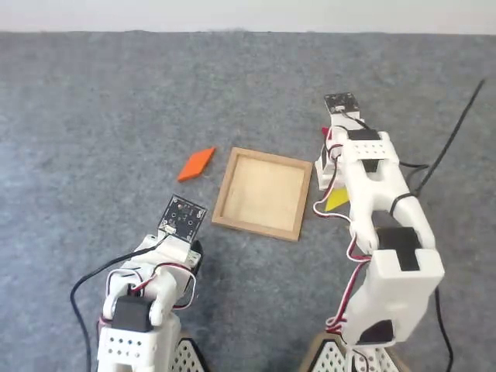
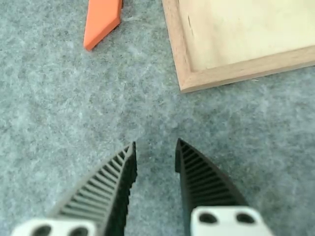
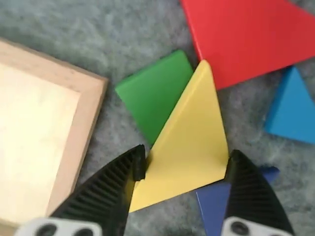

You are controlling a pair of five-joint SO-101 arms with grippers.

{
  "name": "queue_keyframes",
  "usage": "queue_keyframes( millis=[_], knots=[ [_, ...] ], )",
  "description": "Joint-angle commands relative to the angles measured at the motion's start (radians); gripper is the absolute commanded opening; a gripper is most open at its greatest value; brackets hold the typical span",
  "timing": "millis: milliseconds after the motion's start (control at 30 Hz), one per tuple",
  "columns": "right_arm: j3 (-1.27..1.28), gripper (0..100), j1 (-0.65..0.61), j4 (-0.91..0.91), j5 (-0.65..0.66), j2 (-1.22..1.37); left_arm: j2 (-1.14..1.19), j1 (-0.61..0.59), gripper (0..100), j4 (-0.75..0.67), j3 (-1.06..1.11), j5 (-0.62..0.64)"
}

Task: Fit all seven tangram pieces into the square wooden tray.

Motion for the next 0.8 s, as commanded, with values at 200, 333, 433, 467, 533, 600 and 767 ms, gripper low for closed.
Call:
queue_keyframes(
  millis=[200,333,433,467,533,600,767],
  knots=[
    [-0.137,25.6,0.028,0.208,-0.003,0.119,-0.021,-0.002,12,0.003,-0.012,0.008],
    [-0.138,25.4,0.028,0.234,-0.005,0.128,-0.021,-0.002,12,0.003,-0.012,0.008],
    [-0.138,18.1,0.028,0.234,-0.005,0.128,-0.021,-0.002,12,0.003,-0.012,0.008],
    [-0.138,14.1,0.028,0.234,-0.005,0.128,-0.021,-0.002,12,0.003,-0.012,0.008],
    [-0.138,6.1,0.028,0.234,-0.008,0.13,-0.021,-0.002,12,0.003,-0.012,0.008],
    [-0.138,0.6,0.028,0.234,-0.009,0.13,-0.021,-0.002,12,0.003,-0.012,0.008],
    [-0.138,2.3,0.03,0.232,-0.014,0.111,-0.021,-0.002,12,0.003,-0.012,0.008]
  ],
)
